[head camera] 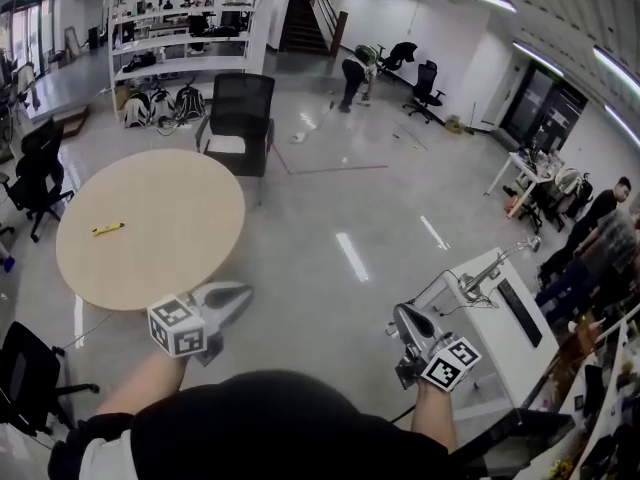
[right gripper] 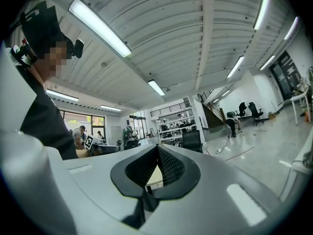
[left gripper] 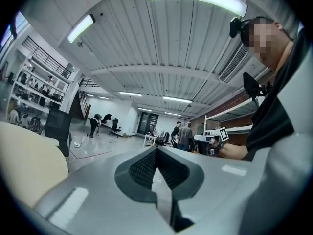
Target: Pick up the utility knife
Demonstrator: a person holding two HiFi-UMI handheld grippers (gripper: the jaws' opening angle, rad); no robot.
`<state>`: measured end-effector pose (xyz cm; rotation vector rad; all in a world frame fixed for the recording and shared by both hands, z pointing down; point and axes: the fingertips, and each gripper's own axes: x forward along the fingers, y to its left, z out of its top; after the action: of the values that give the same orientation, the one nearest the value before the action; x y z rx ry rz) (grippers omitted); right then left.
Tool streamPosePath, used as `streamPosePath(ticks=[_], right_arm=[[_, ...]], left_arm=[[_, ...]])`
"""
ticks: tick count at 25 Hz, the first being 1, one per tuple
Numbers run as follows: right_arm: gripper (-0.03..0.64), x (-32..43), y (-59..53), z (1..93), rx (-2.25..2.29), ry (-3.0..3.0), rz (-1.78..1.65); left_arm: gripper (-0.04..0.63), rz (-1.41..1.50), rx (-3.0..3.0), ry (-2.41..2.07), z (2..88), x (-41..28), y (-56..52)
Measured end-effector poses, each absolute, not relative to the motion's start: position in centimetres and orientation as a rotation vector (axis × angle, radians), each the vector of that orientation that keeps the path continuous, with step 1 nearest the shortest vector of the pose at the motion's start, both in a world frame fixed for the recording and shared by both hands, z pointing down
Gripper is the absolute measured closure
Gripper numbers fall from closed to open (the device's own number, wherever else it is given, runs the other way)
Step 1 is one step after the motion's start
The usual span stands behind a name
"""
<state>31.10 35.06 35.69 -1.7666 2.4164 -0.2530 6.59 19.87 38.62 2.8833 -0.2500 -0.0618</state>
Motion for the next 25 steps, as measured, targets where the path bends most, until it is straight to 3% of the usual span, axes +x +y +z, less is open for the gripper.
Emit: streamPosePath(ticks=[8, 25], right_arm=[[0.601, 42.2, 34.4, 36.7, -1.690, 2.435, -0.287], [0.601, 48.4, 24.9, 37.6, -1.761, 2.419, -0.342]], left_arm=[[0.595, -0.017, 2.865, -0.289, 39.1, 17.3, 21.5], [0.595, 0.022, 2.869, -0.212, 41.2, 24.7, 11.4]])
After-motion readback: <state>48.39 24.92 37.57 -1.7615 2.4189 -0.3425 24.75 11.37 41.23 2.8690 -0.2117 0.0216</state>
